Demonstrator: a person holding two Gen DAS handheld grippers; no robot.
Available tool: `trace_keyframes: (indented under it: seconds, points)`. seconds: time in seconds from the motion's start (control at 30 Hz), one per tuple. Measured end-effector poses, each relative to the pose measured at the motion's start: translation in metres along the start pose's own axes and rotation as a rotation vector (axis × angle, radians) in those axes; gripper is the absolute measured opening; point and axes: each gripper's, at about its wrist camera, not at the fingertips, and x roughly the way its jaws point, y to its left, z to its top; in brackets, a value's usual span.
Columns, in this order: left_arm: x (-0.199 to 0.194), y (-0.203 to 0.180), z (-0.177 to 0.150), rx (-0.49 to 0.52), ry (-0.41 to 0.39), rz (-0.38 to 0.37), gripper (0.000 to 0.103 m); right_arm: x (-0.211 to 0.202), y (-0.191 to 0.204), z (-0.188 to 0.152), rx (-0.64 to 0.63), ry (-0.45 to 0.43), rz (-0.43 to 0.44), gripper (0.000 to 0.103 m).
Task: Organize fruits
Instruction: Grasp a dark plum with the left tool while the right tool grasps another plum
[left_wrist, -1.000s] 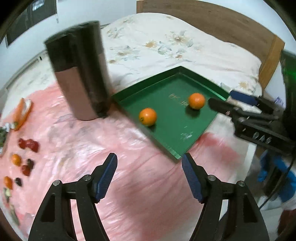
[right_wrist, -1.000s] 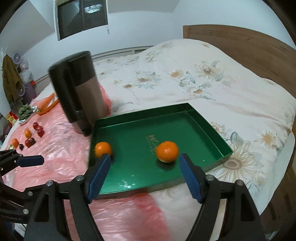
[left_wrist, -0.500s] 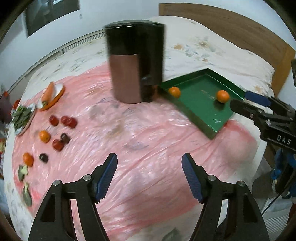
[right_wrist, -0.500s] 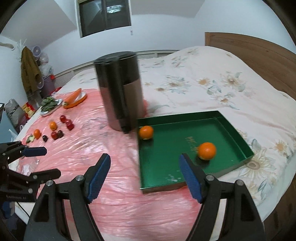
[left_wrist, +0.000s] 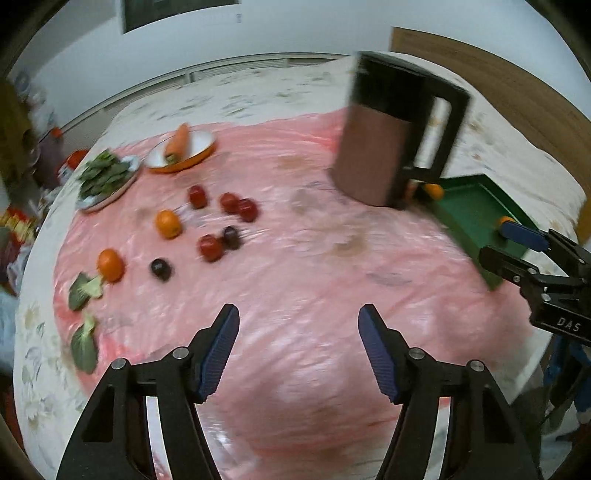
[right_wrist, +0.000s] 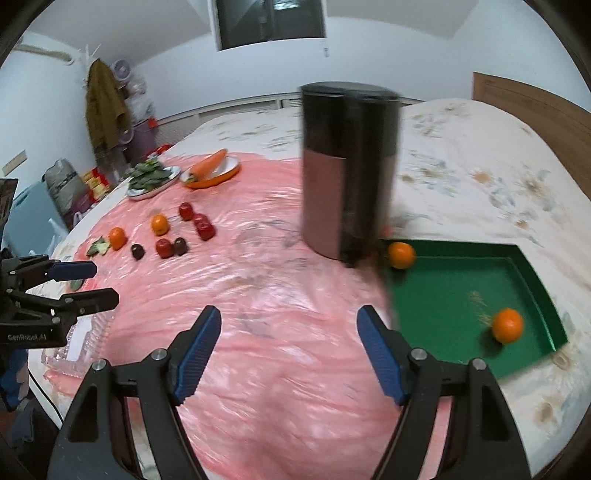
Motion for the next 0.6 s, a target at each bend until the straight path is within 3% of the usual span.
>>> trace_keyframes:
  seconds: [0.1, 0.2, 0.3, 0.5, 0.6]
  points:
    - [0.012, 0.034, -0.004, -0.049, 0.014, 0.024, 0.055, 0.019, 0.020, 0.009, -0.033, 0.015, 0.047, 0.100]
    - [0.024, 0.066, -0.006, -0.097, 0.031, 0.048, 0.051, 0.046, 0.042, 0.018, -0.079, 0.051, 0.108, 0.081]
    - [0.036, 0.094, -0.004, -0.138, 0.043, 0.067, 0.049, 0.076, 0.065, 0.025, -0.113, 0.085, 0.155, 0.074]
    - [0.063, 0.129, 0.007, -0.174, 0.067, 0.086, 0.045, 0.134, 0.105, 0.041, -0.197, 0.143, 0.215, 0.055]
    - [0.079, 0.138, 0.013, -0.181, 0.085, 0.079, 0.045, 0.159, 0.121, 0.049, -0.261, 0.168, 0.217, 0.051]
